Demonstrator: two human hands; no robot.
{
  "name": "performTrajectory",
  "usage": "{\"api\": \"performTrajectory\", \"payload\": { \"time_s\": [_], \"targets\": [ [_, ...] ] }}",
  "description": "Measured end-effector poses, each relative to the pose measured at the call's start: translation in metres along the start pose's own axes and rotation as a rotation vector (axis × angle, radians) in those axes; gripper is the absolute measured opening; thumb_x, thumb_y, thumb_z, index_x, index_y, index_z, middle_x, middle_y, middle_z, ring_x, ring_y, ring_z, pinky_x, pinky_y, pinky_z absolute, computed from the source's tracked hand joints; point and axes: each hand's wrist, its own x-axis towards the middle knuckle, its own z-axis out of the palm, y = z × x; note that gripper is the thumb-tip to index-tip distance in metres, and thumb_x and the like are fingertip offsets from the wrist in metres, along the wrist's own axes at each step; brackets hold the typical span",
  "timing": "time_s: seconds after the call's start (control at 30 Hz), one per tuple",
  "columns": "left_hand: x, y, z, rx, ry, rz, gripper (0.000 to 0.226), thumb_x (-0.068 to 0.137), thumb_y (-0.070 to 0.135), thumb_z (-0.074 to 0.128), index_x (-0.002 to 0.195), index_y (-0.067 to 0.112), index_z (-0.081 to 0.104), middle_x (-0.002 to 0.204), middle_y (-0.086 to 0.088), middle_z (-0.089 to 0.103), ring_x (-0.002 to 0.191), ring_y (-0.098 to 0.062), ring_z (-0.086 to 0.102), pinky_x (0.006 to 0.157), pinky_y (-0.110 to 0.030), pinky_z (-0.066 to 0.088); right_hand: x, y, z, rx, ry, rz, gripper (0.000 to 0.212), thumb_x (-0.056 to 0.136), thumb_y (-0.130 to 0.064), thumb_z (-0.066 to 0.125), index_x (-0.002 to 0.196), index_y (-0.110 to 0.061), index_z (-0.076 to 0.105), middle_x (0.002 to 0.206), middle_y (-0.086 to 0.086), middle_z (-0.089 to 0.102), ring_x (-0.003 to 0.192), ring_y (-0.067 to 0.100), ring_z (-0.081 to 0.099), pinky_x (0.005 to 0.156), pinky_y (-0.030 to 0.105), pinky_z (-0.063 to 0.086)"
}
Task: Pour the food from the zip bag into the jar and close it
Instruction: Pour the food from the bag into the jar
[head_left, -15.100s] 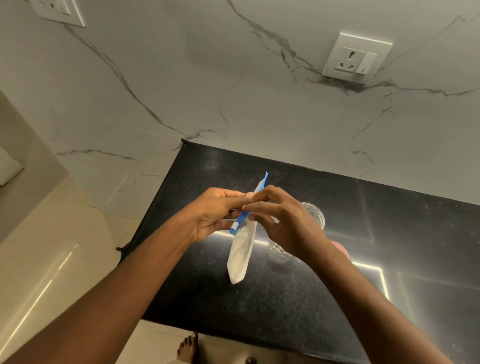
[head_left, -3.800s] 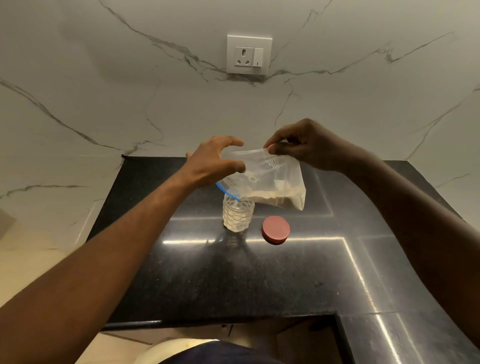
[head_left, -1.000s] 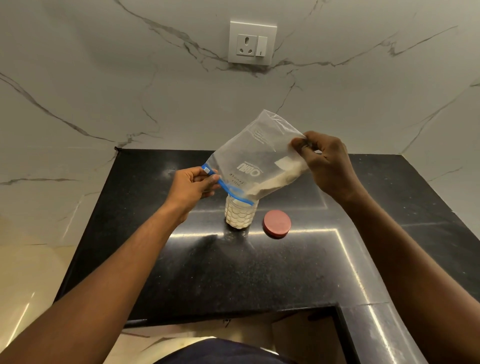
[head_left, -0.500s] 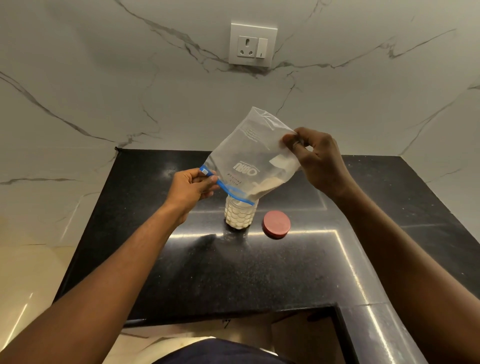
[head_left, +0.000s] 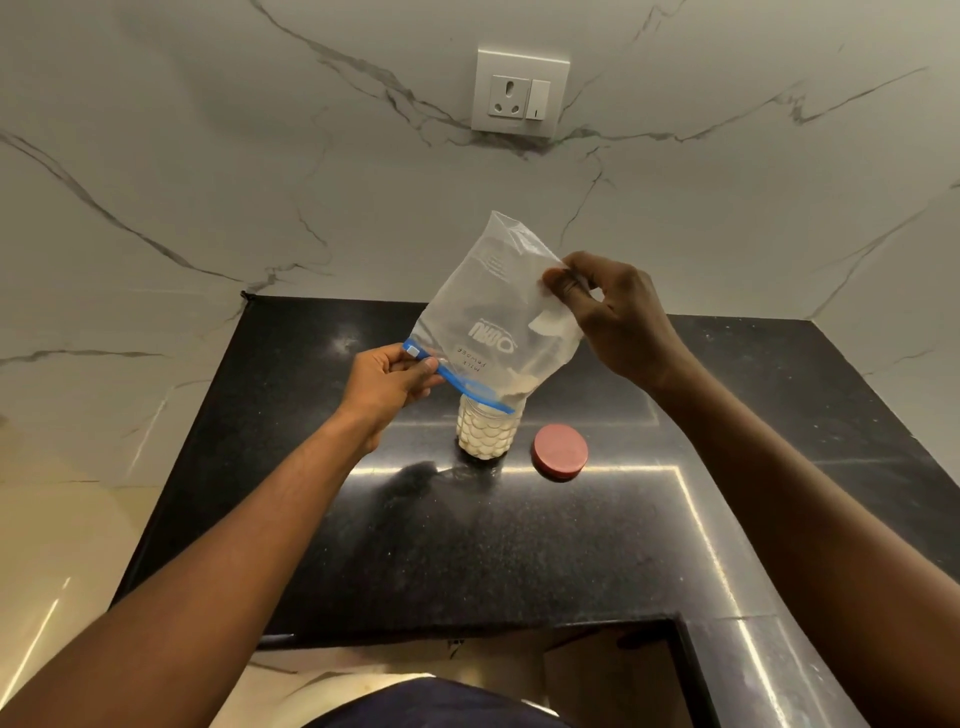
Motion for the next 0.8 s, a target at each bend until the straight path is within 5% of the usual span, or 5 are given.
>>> {"api": "performTrajectory", "payload": {
  "time_s": [0.2, 0.33, 0.47, 0.6, 0.8],
  "targets": [
    [-0.003, -0.002, 0.001, -0.021, 0.001, -0.013, 0.014, 0.099, 0.01, 0.071, 0.112, 0.014, 0.075, 0.102, 0.004, 0.084, 0.098, -0.014, 0.081, 0.082, -0.031, 0.063, -0.002, 0.009, -0.007, -0.01, 0.023, 0.017, 0.032, 0.106, -0.035, 0.053, 0.091, -0.011, 0.067, 0.078, -0.002, 0.063, 0.076, 0.027, 0.064, 0.063, 0.048, 0.057],
    [-0.004, -0.003, 0.004, -0.04, 0.009, -0.015, 0.014, 0.099, 0.008, 0.07, 0.11, 0.015, 0.075, 0.1, 0.003, 0.084, 0.098, -0.015, 0.081, 0.085, -0.032, 0.063, -0.007, 0.014, -0.009, -0.01, 0.002, 0.046, 0.023, 0.097, -0.045, 0.064, 0.106, -0.024, 0.066, 0.095, -0.01, 0.068, 0.088, 0.01, 0.064, 0.069, 0.032, 0.051],
    [-0.005, -0.003, 0.006, -0.066, 0.023, -0.025, 0.016, 0.1, 0.008, 0.069, 0.115, 0.011, 0.074, 0.107, -0.002, 0.082, 0.099, -0.015, 0.08, 0.089, -0.034, 0.063, -0.015, 0.019, -0.011, 0.038, -0.116, 0.147, 0.053, 0.082, -0.035, 0.086, 0.125, -0.016, 0.062, 0.117, 0.004, 0.068, 0.105, 0.025, 0.066, 0.086, 0.042, 0.061],
    [-0.005, -0.002, 0.007, -0.094, 0.044, -0.038, 0.015, 0.1, 0.007, 0.068, 0.114, 0.011, 0.074, 0.107, -0.004, 0.081, 0.099, -0.016, 0.08, 0.087, -0.031, 0.063, -0.024, 0.027, -0.023, 0.273, -0.172, 0.206, 0.048, 0.079, -0.011, 0.088, 0.122, -0.011, 0.066, 0.115, 0.006, 0.075, 0.104, 0.022, 0.075, 0.09, 0.043, 0.064],
    [-0.002, -0.001, 0.006, -0.076, 0.04, -0.035, 0.016, 0.1, 0.007, 0.068, 0.115, 0.011, 0.074, 0.11, -0.005, 0.081, 0.102, -0.018, 0.079, 0.09, -0.034, 0.062, -0.032, 0.031, -0.028, 0.283, 0.021, 0.15, 0.028, 0.088, -0.002, 0.078, 0.115, 0.002, 0.073, 0.102, 0.014, 0.079, 0.092, 0.027, 0.079, 0.082, 0.048, 0.065]
  ]
}}
